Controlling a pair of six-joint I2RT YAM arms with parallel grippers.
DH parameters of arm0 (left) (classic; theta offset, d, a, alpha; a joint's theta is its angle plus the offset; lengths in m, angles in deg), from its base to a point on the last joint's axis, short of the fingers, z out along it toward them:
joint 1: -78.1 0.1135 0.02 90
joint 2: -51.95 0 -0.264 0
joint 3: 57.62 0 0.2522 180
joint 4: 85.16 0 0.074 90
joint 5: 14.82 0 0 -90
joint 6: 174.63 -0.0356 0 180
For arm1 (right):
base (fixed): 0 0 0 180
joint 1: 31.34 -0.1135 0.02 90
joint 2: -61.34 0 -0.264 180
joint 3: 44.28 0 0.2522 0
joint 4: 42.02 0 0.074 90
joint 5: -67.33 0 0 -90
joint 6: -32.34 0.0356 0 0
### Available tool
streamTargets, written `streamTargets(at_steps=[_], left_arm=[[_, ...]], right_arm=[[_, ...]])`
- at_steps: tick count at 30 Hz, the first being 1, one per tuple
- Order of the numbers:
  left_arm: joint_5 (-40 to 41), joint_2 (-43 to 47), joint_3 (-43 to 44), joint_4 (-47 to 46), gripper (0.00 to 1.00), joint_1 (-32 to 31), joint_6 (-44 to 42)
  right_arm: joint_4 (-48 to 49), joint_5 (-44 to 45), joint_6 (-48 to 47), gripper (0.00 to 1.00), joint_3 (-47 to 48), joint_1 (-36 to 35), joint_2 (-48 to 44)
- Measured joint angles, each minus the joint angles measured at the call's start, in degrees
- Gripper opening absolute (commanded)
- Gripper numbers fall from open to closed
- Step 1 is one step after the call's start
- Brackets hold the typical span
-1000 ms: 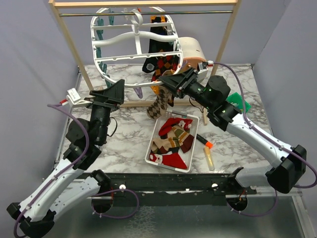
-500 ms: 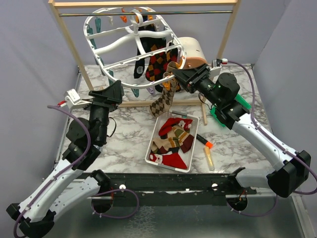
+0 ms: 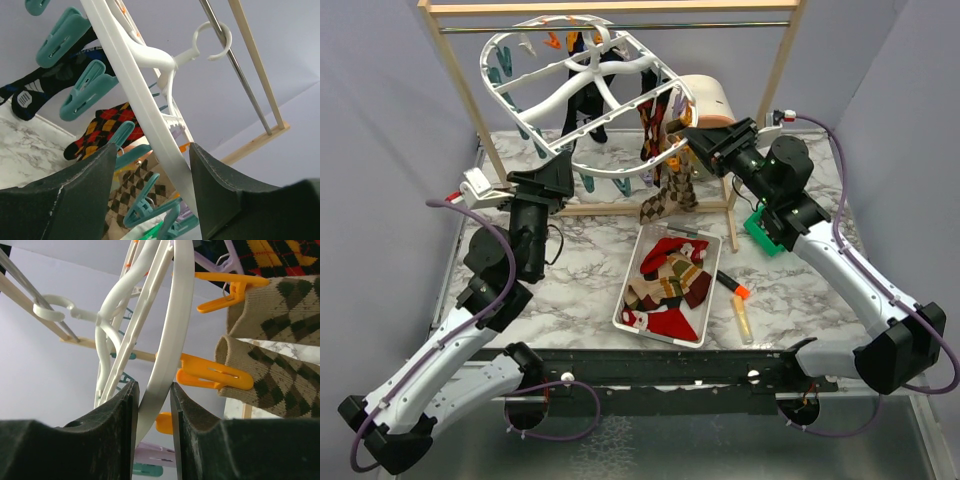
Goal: Clip the socks to the hanger
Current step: Adjust the hanger on the clothesline.
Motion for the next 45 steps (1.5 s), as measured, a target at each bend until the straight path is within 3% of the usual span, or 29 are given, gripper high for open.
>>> streamTargets(at_steps=[12, 16, 19, 25, 35, 45], left_arm=[[0.0, -4.7, 1.3, -4.5, 0.36, 0.3, 1.2], [-0.1, -5.5, 1.3, -5.3, 0.31, 0.7, 2.1], [-0.2, -5.6, 1.3, -5.7, 0.3, 0.9, 2.6], [-0.3, -5.6, 1.3, -6.5, 0.29, 1.0, 2.9], [-0.5, -5.6, 1.3, -7.0, 0.29, 1.0, 3.0], [-0.8, -5.6, 1.3, -7.0, 0.29, 1.0, 4.1]], right_arm=[[-0.3, -0.5, -0.7, 0.38, 0.7, 1.1, 1.2], [-0.6, -1.2, -1.1, 0.5, 0.8, 1.2, 1.2], [-1.3, -2.0, -1.5, 0.6, 0.8, 1.4, 1.2], [-3.6, -2.7, -2.3, 0.69, 0.8, 1.5, -0.2], [-6.8, -6.5, -4.5, 0.7, -1.0, 1.5, -9.6], [-5.0, -14.6, -0.7, 0.68, -1.9, 0.4, -4.1]])
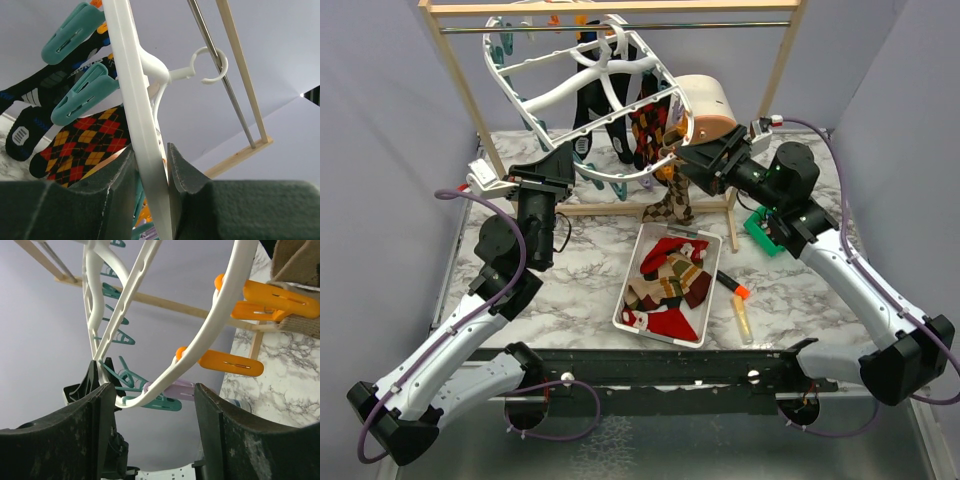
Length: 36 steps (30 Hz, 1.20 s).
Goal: Clip the socks to the hanger
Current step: Adjust the hanger on the clothesline.
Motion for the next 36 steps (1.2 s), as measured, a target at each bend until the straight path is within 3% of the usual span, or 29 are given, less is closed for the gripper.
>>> streamTargets(at_steps=[16, 26, 36], left_arm=[[-2.5, 2.1, -2.8, -0.8, 0.3, 0.3, 1.6], [-4.5, 5.9, -5.7, 2.8, 0.62, 0.3, 2.4], [-4.6, 9.2, -6.5, 7.0, 0.72, 0.3, 2.3]], right_arm=[[5.4, -3.3, 2.4, 0.4, 0.9, -0.1, 7.5], [5.0, 0.4, 1.5, 0.34, 1.6, 0.8, 7.5], [4.9, 1.4, -0.2, 0.42, 2.8, 3.8, 7.8]])
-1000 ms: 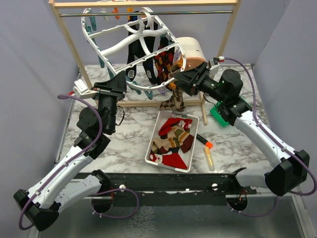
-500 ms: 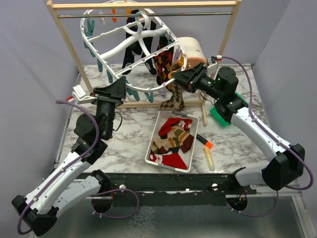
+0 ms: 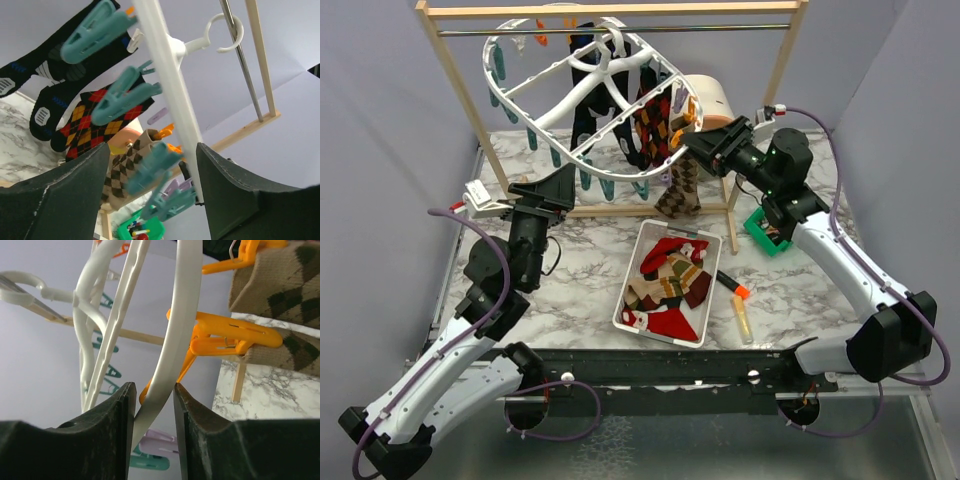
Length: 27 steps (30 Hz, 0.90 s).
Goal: Clip the socks to the hanger
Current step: Adjust the hanger on the clothesline.
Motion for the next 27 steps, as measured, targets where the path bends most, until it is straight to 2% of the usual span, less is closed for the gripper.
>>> streamTargets(at_steps=[14, 27], left_arm=[[0.0, 0.8, 0.0, 1.9, 0.74, 0.0, -0.7], [0.0, 1.2, -0.4, 2.4, 0.78, 0.0, -1.5]], right_arm=[[0.1, 0.2, -0.9, 0.43, 1.7, 3.7, 2.1], [-0.9, -0.1, -1.8, 0.63, 1.8, 3.7, 1.4]])
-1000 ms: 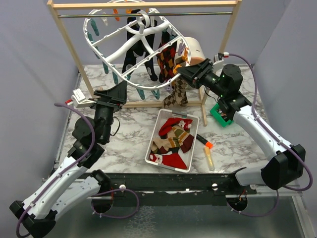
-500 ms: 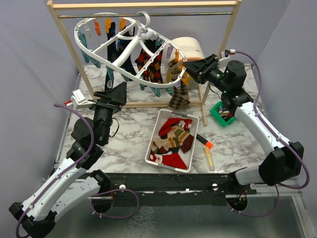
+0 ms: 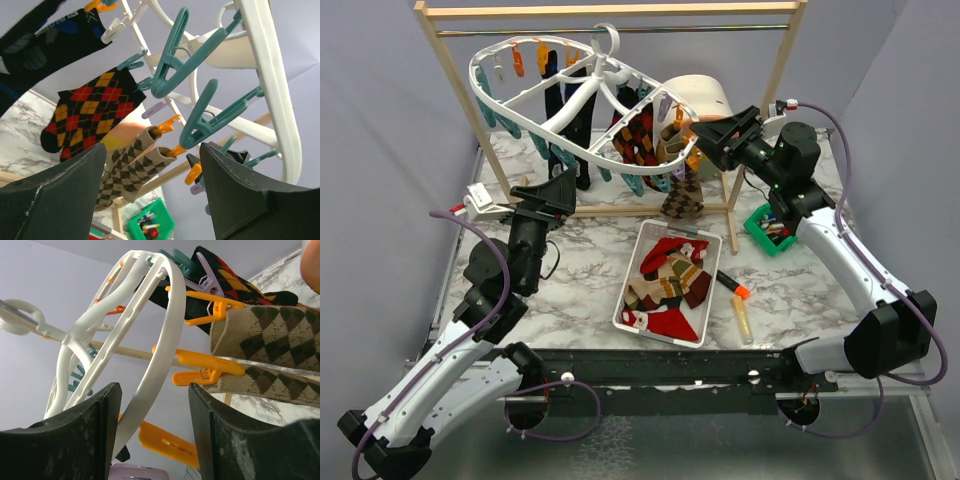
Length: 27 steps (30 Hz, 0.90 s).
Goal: Clip the socks to the hanger
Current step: Adjust the hanger on the clothesline.
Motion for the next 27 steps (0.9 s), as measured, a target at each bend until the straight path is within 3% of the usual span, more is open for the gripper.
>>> streamTargets(at_steps=[13, 23, 27], left_arm=[[0.0, 4.3, -5.1, 4.4, 0.85, 0.0, 0.1], [0.1, 5.6, -8.5, 7.5, 0.9, 0.0, -0.3], [0.1, 6.4, -8.9, 8.2, 0.99, 0.0, -1.7]], right_arm=[[-9.3, 2.6, -7.6, 0.73, -0.1, 0.9, -9.0], [-17.5, 8.1, -19.0, 0.75, -1.2, 1.1, -14.9], [-19.8, 9.6, -24.9, 0.74, -2.0, 1.1, -16.8]])
